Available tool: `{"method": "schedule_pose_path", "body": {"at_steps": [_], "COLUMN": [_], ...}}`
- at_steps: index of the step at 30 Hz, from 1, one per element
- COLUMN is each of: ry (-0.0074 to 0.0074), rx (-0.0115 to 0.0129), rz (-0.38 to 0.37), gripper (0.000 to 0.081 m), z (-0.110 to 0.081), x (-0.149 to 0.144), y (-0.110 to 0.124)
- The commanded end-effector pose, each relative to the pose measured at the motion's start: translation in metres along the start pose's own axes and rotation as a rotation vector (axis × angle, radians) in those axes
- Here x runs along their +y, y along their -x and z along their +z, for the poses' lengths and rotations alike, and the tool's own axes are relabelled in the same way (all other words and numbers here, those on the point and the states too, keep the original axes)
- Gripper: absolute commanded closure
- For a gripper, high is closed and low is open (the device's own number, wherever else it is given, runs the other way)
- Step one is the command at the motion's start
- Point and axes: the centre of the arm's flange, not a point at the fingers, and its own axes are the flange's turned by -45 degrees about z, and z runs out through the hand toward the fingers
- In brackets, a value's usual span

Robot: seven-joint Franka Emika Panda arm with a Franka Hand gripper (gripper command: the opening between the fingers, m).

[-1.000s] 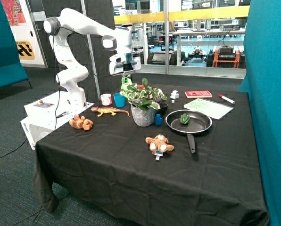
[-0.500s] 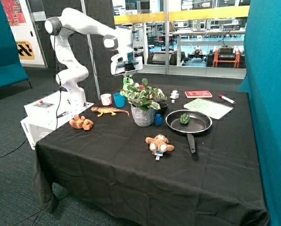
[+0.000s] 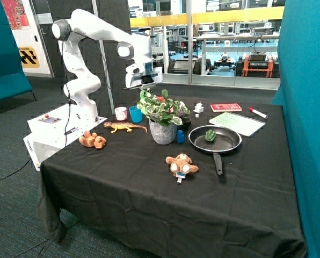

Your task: Water the pot plant and put the can on the plate

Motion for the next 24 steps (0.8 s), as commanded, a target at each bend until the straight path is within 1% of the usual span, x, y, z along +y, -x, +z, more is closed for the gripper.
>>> {"method": "schedule_pose_path", "body": {"at_steps": [1,9,17,24], "ry": [0.0018,0.0018,0.0019,0.0019], "rx": [-0.0036,-0.0036,-0.0036,-0.0035], "rz": [0.011,0.023,0.057,0.065], "gripper": [0.0808,0.0808,0.0808,0.0808], "z": [0.002,0.004,0.002,0.000], "x": [0.009,0.018,0.029,0.036], "y": [0.003,0.005,0.005,0.003]}}
